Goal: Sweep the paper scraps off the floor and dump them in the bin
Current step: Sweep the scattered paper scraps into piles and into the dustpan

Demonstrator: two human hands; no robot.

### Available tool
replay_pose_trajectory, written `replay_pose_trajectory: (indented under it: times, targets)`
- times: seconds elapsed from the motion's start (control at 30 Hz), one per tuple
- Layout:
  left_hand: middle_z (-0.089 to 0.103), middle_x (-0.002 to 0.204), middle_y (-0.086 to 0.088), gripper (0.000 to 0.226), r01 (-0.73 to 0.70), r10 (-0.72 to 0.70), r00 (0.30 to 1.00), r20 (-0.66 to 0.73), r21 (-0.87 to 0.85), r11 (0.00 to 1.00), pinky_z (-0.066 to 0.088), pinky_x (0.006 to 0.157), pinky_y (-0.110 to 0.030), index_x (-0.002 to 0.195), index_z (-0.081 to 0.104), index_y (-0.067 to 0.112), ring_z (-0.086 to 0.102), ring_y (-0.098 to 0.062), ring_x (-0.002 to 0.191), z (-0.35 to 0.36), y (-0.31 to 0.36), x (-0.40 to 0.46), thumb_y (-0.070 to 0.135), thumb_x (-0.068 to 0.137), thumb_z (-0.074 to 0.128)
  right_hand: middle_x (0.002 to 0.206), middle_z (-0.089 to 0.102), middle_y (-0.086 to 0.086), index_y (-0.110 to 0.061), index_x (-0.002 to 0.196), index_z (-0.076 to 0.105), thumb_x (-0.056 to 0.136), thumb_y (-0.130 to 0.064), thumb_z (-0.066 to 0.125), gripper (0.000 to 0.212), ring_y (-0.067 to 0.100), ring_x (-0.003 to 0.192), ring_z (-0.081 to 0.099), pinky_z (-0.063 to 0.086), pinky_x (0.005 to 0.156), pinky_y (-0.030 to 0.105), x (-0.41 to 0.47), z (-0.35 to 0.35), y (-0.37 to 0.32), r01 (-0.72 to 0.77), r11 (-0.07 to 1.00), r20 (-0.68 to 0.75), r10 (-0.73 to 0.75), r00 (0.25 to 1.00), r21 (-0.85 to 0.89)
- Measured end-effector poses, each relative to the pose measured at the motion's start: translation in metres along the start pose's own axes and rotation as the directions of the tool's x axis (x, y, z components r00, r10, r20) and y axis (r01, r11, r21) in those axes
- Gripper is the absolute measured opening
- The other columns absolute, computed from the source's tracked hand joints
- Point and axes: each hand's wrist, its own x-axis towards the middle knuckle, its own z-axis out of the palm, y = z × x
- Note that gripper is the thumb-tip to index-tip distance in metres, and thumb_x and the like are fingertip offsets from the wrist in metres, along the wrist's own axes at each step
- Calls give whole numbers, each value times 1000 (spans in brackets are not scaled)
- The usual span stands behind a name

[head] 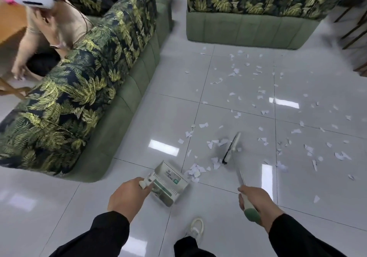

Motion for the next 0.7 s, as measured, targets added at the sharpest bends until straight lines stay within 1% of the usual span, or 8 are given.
replay_pose_trajectory:
  times: [0.07,0.17,0.3,0.43,0.47,0.53,0.63,0.7]
  targets:
    - [58,64,8,39,9,-9,1000,-12,-10,1000,36,51,-27,72,55,29,49,-11,57,4,-8,-10,58,98,53,66,56,16,3,88,58,92,-4,60,8,22,45,47,44,46,26,-3,-10,7,9,995,39,-5,999,-97]
    - [58,67,8,35,43,-44,999,-11,-32,999,36,52,-26,75,56,29,49,-10,58,10,-26,-33,54,99,53,69,56,16,4,93,58,95,0,58,4,19,41,46,44,40,20,-20,-17,23,-10,990,122,27,992,-138]
    - [60,70,9,31,99,-101,995,-22,-72,992,36,53,-26,77,58,31,53,-9,62,31,-64,-75,52,99,51,73,58,16,7,106,61,95,-3,61,14,17,43,47,43,40,20,-45,-12,53,10,964,220,50,974,-264]
    - [59,67,7,35,179,-183,983,-25,-130,975,36,54,-27,73,54,27,53,-12,61,55,-103,-122,51,98,52,78,57,18,0,93,61,92,-2,64,4,18,45,44,40,41,20,-64,2,88,32,909,285,96,954,-415]
    - [59,67,7,34,171,-175,984,-27,-130,977,37,54,-28,73,54,26,54,-13,62,61,-104,-123,50,97,52,79,58,18,-1,91,61,91,-2,64,4,18,46,44,40,42,21,-61,3,90,32,902,295,107,949,-430]
    - [61,68,7,32,225,-233,972,-29,-169,960,38,55,-29,74,55,27,56,-13,64,71,-120,-152,50,97,51,80,59,19,0,90,61,90,-1,65,4,19,47,46,41,43,21,-66,12,105,47,851,309,137,941,-522]
    - [56,66,8,33,242,-250,968,-16,-196,950,38,57,-29,70,47,32,53,-13,64,82,-124,-175,50,98,52,76,60,19,1,86,60,88,1,63,4,21,48,47,41,44,23,-56,15,112,45,769,310,202,929,-637]
    - [54,64,7,33,243,-248,969,-6,-182,953,37,57,-28,70,47,32,51,-13,63,88,-121,-179,49,98,51,75,60,19,1,84,59,86,1,62,4,22,49,48,40,45,24,-44,12,106,51,725,303,222,927,-687]
